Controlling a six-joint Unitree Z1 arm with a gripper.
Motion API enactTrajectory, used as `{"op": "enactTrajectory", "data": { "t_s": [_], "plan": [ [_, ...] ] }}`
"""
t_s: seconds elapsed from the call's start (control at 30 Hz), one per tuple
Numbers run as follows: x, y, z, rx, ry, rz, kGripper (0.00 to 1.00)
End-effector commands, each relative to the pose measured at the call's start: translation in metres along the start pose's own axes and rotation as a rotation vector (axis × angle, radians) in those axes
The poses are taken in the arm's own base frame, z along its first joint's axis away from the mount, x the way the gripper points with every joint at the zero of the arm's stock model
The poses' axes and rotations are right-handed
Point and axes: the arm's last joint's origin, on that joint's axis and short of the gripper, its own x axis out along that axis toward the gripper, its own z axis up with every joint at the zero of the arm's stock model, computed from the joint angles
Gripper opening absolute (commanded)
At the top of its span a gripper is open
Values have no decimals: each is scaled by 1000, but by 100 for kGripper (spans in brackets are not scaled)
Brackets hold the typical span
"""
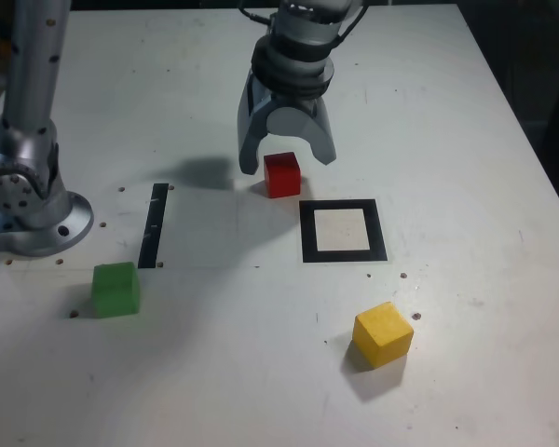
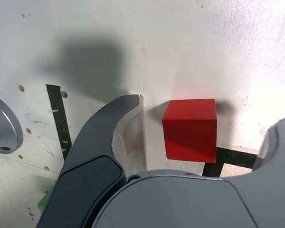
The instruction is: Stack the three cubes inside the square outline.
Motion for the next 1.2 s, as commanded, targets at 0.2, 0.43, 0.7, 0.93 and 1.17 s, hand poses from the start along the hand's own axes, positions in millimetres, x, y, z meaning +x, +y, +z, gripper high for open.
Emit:
{"op": "enactTrajectory", "data": {
  "t_s": [0.2, 0.43, 0.7, 0.93, 1.17],
  "plan": [
    [12, 2, 4, -10, 23, -21, 68],
    [19, 2, 8, -15, -5, -62, 56],
    [26, 1, 13, -19, -36, -83, 43],
    [19, 2, 10, -27, -51, -70, 28],
    [-20, -16, -1, 7, -101, -44, 27]
  ]
}}
